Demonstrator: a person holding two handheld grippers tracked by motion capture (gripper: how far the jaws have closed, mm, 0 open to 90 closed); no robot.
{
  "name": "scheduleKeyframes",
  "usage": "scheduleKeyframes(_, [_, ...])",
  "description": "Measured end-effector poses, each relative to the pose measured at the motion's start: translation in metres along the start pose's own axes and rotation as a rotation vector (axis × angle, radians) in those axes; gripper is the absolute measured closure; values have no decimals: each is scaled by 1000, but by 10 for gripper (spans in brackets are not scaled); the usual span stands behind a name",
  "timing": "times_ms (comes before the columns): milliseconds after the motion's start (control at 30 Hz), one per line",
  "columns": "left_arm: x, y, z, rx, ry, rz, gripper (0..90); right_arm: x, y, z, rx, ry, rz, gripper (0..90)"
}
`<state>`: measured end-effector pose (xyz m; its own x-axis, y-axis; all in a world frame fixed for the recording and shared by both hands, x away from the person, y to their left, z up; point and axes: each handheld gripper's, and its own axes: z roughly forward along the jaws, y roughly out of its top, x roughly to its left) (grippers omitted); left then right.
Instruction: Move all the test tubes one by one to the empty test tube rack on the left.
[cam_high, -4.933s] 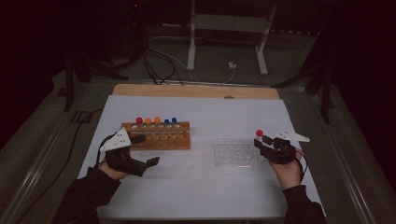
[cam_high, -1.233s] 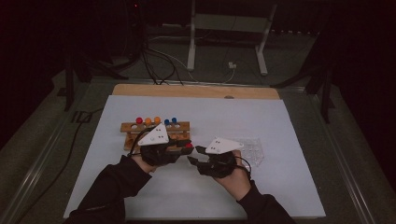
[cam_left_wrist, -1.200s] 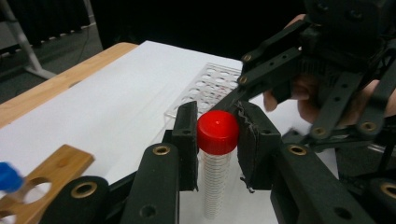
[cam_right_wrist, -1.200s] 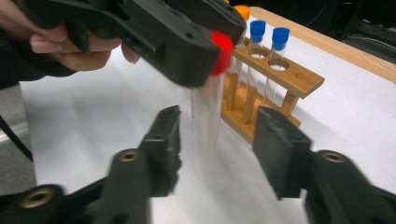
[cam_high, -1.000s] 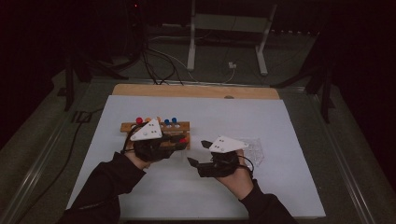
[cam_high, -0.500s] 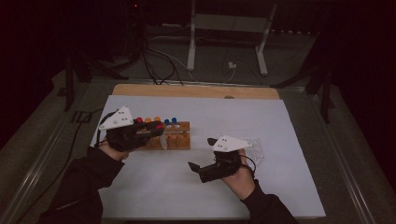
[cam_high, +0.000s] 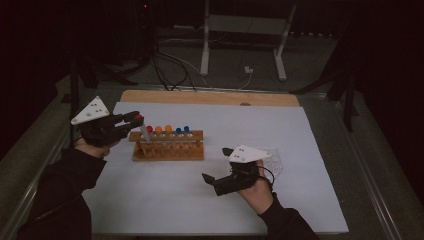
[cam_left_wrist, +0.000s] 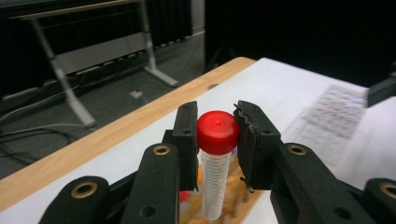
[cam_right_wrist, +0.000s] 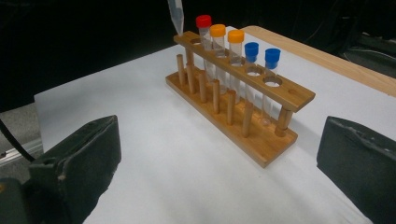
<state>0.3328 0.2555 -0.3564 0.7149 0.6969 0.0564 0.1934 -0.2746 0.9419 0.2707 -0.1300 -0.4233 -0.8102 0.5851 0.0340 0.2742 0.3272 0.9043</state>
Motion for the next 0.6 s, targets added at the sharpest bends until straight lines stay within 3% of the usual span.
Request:
scheduleKeyframes(267, [26,-16,11,-6,100,-43,718,-2,0,-1,-5,3,3,0])
scheduleKeyframes(433, [31,-31,24,-8,114,-63,718,-2,0,-3,-11,2,5,0])
scheduleKeyframes(600, [32,-45,35,34,116,-68,718,-3,0,-5,-19,6,11,0])
